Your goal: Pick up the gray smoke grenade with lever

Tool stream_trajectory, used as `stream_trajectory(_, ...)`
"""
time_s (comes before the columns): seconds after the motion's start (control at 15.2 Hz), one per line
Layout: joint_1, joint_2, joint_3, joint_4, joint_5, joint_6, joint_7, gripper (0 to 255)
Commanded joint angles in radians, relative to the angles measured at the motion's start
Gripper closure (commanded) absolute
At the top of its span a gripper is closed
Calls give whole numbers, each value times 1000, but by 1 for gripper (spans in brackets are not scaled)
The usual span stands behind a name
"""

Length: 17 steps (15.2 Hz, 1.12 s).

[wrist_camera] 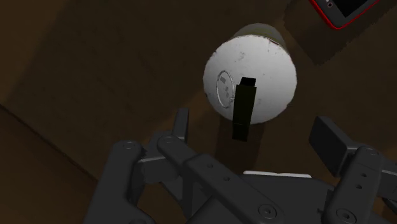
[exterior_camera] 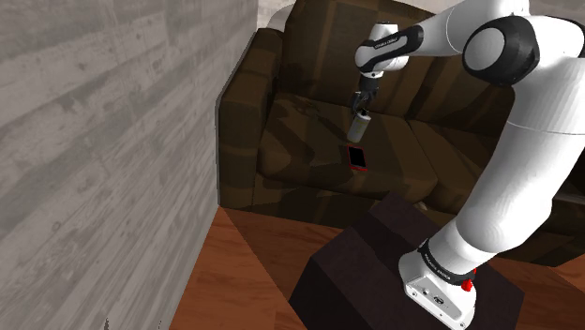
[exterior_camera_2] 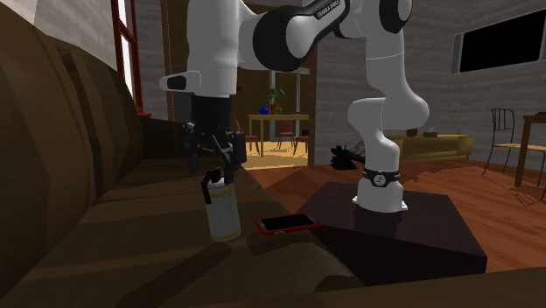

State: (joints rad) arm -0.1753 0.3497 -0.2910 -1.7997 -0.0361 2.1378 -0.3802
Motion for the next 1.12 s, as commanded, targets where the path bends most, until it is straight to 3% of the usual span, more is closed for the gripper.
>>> stream_trajectory(0.0, -3, 15, 1, -9, 4, 24, -2, 0)
stream_trajectory(0.26, -4, 25, 2, -17, 6, 42, -2, 0)
stream_trajectory(0.33, -5, 26, 2, -16, 7, 43, -3, 255)
stream_trajectory(1.06, -3, 12, 1, -7, 3, 19, -2, 255)
